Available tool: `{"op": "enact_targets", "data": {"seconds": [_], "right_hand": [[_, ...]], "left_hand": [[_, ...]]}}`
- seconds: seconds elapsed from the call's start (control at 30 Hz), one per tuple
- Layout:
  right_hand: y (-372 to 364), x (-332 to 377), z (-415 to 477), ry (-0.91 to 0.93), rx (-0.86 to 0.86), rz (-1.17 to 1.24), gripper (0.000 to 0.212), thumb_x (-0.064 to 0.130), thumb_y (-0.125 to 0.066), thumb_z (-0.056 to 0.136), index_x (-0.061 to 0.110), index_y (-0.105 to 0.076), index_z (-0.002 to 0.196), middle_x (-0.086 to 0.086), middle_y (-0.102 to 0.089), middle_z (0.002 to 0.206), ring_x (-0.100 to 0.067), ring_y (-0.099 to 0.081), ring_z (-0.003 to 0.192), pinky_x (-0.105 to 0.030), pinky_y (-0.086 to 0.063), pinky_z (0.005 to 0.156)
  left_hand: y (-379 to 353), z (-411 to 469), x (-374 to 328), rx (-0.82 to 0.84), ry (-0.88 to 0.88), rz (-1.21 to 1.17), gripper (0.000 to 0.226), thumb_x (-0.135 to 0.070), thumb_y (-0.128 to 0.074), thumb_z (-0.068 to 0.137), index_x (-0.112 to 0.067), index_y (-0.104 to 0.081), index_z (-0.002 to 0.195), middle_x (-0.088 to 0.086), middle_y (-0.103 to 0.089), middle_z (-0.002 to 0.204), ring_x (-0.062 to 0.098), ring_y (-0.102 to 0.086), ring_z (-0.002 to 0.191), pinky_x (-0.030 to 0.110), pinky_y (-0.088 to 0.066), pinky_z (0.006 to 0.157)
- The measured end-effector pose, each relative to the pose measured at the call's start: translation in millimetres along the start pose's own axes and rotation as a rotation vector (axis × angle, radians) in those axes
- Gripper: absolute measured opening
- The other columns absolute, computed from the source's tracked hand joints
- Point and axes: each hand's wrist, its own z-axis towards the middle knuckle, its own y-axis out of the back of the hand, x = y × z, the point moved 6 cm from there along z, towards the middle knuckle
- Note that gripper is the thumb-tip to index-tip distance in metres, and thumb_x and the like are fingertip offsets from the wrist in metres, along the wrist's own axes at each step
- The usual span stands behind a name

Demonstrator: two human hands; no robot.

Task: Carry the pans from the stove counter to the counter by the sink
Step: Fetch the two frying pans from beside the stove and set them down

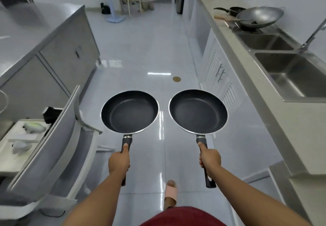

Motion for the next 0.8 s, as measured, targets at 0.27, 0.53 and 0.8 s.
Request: {"op": "enact_targets", "data": {"seconds": [0.27,0.53,0.8], "right_hand": [[-63,142,109,0.054,0.058,-0.081,0.047,0.047,-0.063,0.086,0.004,-0.063,0.065,-0.005,-0.061,0.047,-0.021,-0.056,0.04,-0.028,-0.047,0.048],[-148,269,211,0.081,0.062,-0.092,0.046,0.047,-0.064,0.085,0.004,-0.064,0.068,-0.005,-0.061,0.046,-0.019,-0.056,0.037,-0.026,-0.045,0.044],[-243,400,307,0.061,0.05,-0.077,0.046,0.045,-0.062,0.089,0.003,-0.062,0.071,-0.009,-0.063,0.055,-0.022,-0.057,0.045,-0.028,-0.046,0.048]], "left_hand": [[-22,99,-113,-0.04,0.032,-0.02,0.065,-0.061,-0.045,0.092,-0.005,-0.062,0.065,0.009,-0.063,0.054,0.026,-0.06,0.048,0.031,-0.049,0.051],[-35,223,-213,-0.058,0.029,0.007,0.062,-0.057,-0.046,0.094,-0.005,-0.062,0.065,0.013,-0.067,0.058,0.029,-0.063,0.052,0.037,-0.056,0.06],[-40,386,-340,-0.059,0.003,0.094,0.062,-0.06,-0.045,0.094,-0.008,-0.064,0.066,0.01,-0.068,0.059,0.024,-0.064,0.051,0.027,-0.049,0.051]]}}
